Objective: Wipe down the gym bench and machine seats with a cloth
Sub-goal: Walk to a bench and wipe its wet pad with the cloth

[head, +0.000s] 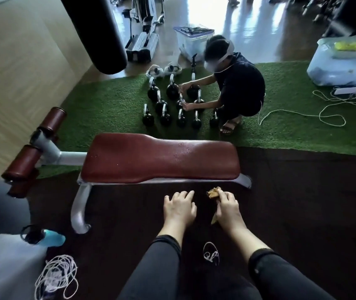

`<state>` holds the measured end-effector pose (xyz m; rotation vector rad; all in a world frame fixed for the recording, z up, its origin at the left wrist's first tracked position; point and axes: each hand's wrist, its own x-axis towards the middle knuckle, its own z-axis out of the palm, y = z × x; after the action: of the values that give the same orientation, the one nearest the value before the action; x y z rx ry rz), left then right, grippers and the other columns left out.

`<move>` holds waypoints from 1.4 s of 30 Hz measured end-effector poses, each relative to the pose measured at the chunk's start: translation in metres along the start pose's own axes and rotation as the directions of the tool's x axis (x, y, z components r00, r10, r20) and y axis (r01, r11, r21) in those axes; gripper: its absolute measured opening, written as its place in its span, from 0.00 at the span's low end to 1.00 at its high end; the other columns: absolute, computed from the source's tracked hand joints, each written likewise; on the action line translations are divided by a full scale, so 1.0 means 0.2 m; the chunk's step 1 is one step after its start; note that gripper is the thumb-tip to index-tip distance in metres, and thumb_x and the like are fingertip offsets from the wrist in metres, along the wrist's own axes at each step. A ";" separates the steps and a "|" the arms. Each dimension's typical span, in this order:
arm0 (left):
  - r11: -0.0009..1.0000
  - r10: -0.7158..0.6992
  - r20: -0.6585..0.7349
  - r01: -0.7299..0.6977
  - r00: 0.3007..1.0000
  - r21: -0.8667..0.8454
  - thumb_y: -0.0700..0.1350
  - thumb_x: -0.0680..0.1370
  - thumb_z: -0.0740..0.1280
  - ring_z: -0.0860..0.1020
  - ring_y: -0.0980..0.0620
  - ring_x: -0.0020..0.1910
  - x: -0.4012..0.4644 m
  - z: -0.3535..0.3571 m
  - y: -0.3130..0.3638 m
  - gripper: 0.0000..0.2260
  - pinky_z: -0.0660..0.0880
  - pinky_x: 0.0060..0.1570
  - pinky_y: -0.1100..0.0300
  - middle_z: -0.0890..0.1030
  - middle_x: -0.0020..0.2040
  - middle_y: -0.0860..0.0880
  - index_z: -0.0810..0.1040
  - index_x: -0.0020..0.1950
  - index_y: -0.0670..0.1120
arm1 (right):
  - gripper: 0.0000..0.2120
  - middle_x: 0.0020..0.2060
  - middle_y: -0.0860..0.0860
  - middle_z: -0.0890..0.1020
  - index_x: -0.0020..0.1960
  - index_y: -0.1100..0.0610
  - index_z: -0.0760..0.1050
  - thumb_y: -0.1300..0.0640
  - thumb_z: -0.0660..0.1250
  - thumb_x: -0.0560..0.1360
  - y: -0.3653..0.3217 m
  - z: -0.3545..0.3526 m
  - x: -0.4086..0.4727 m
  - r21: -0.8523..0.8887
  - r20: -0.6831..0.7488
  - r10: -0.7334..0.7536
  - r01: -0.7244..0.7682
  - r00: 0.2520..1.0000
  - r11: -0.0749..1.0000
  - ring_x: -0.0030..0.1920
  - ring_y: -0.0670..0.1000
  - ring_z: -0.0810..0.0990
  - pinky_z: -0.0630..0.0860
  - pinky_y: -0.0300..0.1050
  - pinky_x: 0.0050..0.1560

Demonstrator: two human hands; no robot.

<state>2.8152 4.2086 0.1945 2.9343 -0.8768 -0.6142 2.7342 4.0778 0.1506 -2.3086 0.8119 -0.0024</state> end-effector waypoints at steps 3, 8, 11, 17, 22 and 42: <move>1.000 0.010 -0.011 -0.010 1.000 0.006 0.52 0.82 0.54 0.65 0.52 0.71 0.26 -0.08 0.06 0.23 0.57 0.71 0.47 0.67 0.73 0.53 0.60 0.77 0.53 | 0.23 0.65 0.58 0.70 0.73 0.59 0.63 0.63 0.59 0.78 0.02 -0.05 0.27 -0.020 -0.013 -0.029 0.028 1.000 0.999 0.60 0.62 0.71 0.66 0.48 0.62; 0.999 0.030 -0.003 -0.030 1.000 0.021 0.52 0.82 0.54 0.64 0.53 0.72 0.63 -0.13 0.11 0.22 0.57 0.70 0.47 0.67 0.74 0.54 0.60 0.77 0.54 | 0.27 0.67 0.60 0.68 0.73 0.60 0.62 0.64 0.64 0.76 0.08 -0.08 0.65 -0.041 0.007 0.017 -0.016 1.000 0.999 0.63 0.63 0.69 0.65 0.49 0.65; 0.998 0.052 0.008 -0.052 0.999 0.034 0.52 0.82 0.54 0.64 0.53 0.71 0.87 -0.06 0.12 0.22 0.57 0.71 0.47 0.67 0.73 0.54 0.60 0.77 0.54 | 0.29 0.66 0.60 0.68 0.72 0.61 0.63 0.66 0.66 0.73 0.17 -0.01 0.87 -0.029 -0.019 0.042 -0.043 0.999 0.999 0.64 0.63 0.69 0.65 0.49 0.66; 0.983 0.174 0.016 -0.175 0.985 0.052 0.52 0.82 0.53 0.59 0.52 0.75 1.39 0.34 0.15 0.23 0.51 0.73 0.44 0.62 0.76 0.52 0.58 0.78 0.54 | 0.21 0.62 0.63 0.73 0.69 0.64 0.68 0.69 0.62 0.75 0.56 0.34 1.32 0.000 -0.236 0.027 -0.027 0.971 1.000 0.61 0.64 0.73 0.69 0.56 0.65; 0.970 0.235 0.020 -0.235 0.972 0.060 0.53 0.83 0.49 0.51 0.51 0.78 1.86 0.75 0.15 0.23 0.44 0.74 0.41 0.54 0.80 0.50 0.53 0.79 0.55 | 0.20 0.66 0.63 0.71 0.70 0.64 0.67 0.64 0.60 0.79 0.91 0.60 1.67 0.014 -0.320 0.044 -0.042 0.946 0.999 0.67 0.60 0.69 0.63 0.47 0.68; 0.948 0.316 -0.287 -0.290 0.904 0.131 0.62 0.81 0.44 0.42 0.53 0.78 2.45 1.28 0.13 0.24 0.36 0.73 0.40 0.46 0.80 0.54 0.50 0.78 0.63 | 0.29 0.59 0.51 0.76 0.71 0.47 0.66 0.46 0.50 0.71 1.29 1.01 1.95 -0.328 -0.384 -0.326 0.203 0.864 0.923 0.59 0.57 0.72 0.66 0.53 0.62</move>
<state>3.0814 3.9509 -0.2179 2.7621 -1.3049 -0.1031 2.9490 3.8344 -0.2433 -2.7215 0.7267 -0.5825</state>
